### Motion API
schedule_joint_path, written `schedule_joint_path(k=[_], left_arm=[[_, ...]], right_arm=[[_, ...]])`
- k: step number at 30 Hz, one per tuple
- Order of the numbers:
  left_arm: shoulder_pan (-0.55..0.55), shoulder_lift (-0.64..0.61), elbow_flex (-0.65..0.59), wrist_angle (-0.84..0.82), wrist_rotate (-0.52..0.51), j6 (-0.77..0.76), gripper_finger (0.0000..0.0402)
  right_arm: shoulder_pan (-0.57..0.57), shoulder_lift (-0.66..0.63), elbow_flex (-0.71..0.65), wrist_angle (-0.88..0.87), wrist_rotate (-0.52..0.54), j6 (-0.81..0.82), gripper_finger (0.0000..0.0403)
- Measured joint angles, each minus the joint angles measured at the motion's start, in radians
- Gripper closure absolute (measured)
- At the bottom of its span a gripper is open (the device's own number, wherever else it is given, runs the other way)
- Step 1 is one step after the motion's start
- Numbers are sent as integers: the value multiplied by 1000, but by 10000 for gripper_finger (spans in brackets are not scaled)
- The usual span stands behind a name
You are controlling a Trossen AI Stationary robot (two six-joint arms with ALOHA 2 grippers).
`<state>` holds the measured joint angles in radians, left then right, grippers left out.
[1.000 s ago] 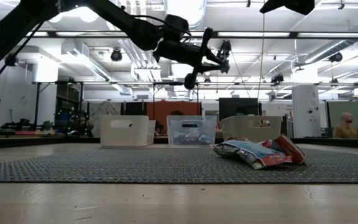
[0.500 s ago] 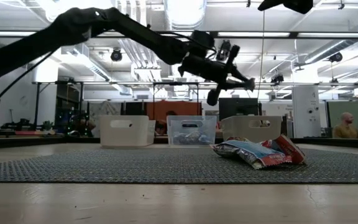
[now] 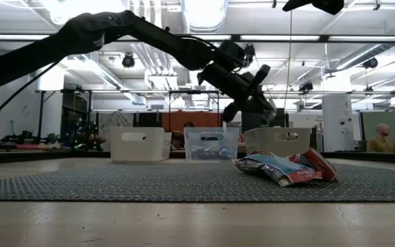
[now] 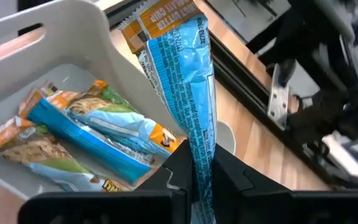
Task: Pick and place Granola Bars by type
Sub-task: Put the yellow granola bar into the white bin
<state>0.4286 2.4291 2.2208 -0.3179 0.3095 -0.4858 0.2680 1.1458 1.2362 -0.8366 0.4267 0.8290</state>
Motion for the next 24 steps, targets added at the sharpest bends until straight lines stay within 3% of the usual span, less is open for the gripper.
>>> schedule_joint_path(k=[7,13,24], left_arm=[[-1,0,6,20,-8,67,384],[-1,-2,16,20,-120,-14,379],[8,-3,16,29,-117,-120,304]], right_arm=[[0,0,0,4,1,-2,232],[0,0,0,5,1,-2,232],[0,0,0,5,2,-3,232]])
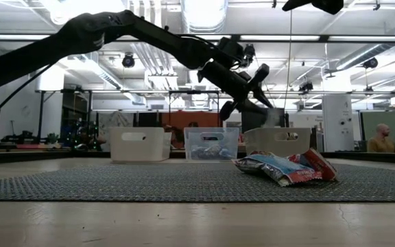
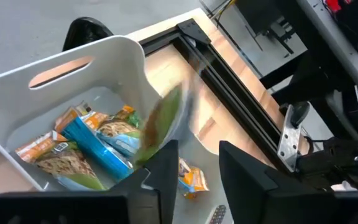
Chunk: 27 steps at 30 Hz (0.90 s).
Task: Pick and place Granola Bars by type
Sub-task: Put the yellow granola bar into the white bin, then put the red granola bar into the white bin
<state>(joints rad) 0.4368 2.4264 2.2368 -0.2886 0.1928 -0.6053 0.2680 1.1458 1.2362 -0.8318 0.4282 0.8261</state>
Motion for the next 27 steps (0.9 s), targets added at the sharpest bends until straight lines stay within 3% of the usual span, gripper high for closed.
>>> schedule_joint_path(k=[12,19,22,27], left_arm=[[2,-2,0,-3,17,-16,298],[7,-55,5,-70,149,18,299],[7,-93,8,-162,165,88,316],[6,-195,1,-294,158,191,378]], right_arm=[[0,0,0,0,0,-6,232],[0,0,0,0,-1,-54,232],[0,0,0,0,-1,-76,232],[0,0,0,0,-1,-114,232]])
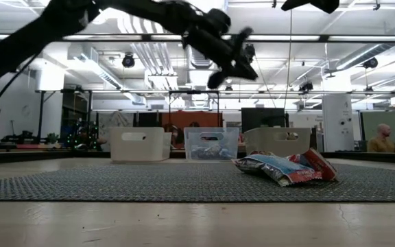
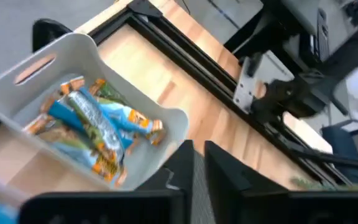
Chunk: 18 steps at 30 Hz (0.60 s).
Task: Pick and place Granola Bars by type
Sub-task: Put the red granola bar into the white bin
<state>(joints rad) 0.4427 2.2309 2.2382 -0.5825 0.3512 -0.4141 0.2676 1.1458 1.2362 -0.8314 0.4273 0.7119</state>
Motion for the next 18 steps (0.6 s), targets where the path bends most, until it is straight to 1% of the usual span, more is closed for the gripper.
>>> schedule_joint_path(k=[2,5,10,14,16,18], left_arm=[[-1,-45,-1,-47,-3,29,395],[-8,-115,-3,-108,-21,63,400],[-47,-250,-16,-156,-111,108,401],[-100,-369,-70,-187,-175,148,401],[-127,-439,-125,-193,-197,151,401],[-158,-509,-198,-158,-212,150,401]], right_arm=[[0,0,0,1,0,-11,232],[0,0,0,1,0,-17,232],[0,0,0,6,0,-38,232],[0,0,0,20,1,-65,232],[0,0,0,36,0,-80,232],[0,0,0,42,0,-89,232]])
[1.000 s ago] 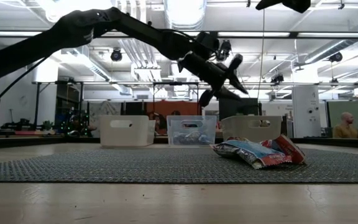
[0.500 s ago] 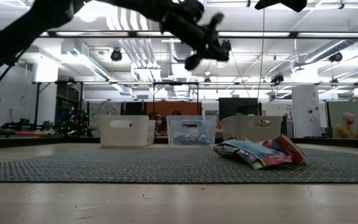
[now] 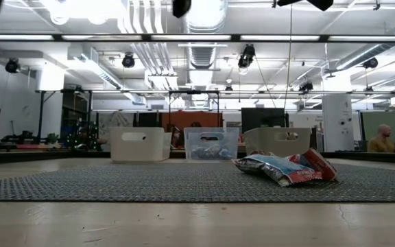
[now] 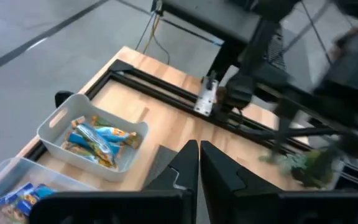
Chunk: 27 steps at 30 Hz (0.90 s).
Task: Pick and place Granola Bars by type
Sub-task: Put the red granola bar into the white bin
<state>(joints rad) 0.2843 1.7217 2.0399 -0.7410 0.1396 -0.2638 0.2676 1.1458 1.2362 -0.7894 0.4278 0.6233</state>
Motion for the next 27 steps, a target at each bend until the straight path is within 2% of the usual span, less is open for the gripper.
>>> schedule_joint_path(k=[9,13,17,19,24,27], left_arm=[[-183,-333,-439,222,-107,-26,401],[-263,-459,-598,352,-132,-34,401],[-344,-567,-740,468,-205,-21,401],[-380,-618,-796,505,-269,-26,401],[-494,-713,-903,526,-542,-38,401],[-553,-735,-950,575,-615,-29,401]], right_arm=[[0,0,0,23,0,-26,232],[-1,2,0,26,-6,-26,232],[-3,2,0,55,-13,-41,232],[-6,2,0,76,-19,-43,232],[-28,2,-1,101,-75,-48,232],[-51,10,-8,128,-88,-54,232]])
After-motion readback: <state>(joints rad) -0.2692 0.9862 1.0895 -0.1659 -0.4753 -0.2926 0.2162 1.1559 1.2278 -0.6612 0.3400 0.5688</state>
